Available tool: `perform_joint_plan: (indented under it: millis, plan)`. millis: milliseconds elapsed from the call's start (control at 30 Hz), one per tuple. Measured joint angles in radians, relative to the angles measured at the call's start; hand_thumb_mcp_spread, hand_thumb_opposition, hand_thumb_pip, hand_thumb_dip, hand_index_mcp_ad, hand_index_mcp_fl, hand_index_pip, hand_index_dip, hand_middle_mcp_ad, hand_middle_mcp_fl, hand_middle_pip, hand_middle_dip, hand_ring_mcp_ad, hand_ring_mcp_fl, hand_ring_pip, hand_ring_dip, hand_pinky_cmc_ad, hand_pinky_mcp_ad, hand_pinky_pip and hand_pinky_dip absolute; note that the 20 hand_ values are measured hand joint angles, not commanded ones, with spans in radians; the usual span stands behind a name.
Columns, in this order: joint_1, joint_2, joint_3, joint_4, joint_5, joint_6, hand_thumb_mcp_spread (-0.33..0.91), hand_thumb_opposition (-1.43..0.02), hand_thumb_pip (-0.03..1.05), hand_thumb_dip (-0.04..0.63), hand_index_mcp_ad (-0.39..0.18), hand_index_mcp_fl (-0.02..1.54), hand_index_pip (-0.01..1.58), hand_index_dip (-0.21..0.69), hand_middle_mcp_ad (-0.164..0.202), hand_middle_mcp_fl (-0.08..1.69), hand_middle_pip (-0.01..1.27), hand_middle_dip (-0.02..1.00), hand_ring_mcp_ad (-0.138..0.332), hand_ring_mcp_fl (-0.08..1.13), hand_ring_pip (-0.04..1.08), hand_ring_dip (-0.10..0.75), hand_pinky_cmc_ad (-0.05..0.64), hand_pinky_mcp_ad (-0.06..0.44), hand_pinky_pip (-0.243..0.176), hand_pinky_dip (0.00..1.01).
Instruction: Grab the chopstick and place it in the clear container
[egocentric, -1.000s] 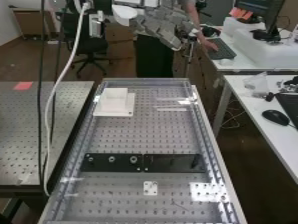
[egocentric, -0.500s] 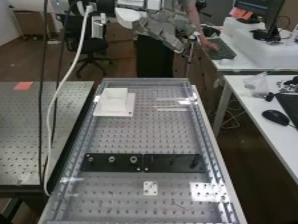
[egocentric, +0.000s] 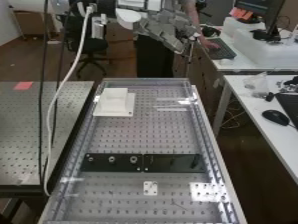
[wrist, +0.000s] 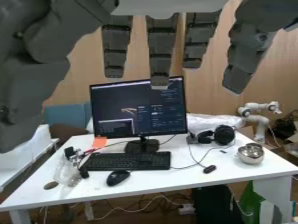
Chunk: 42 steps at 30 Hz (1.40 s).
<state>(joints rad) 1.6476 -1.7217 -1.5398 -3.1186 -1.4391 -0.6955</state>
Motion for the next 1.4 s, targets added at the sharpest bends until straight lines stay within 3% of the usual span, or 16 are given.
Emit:
perform_joint_plan:
  millis: [1400]
  plan:
    - [0.001, 0.016, -0.019, 0.029, -0.013, 0.005, 0.20, -0.66, 0.43, 0.077, -0.220, 0.27, 0.04, 0.305, 0.061, 0.25, 0.10, 0.34, 0.133, 0.05, 0.10, 0.230, 0.560, 0.415, 0.003, 0.21]
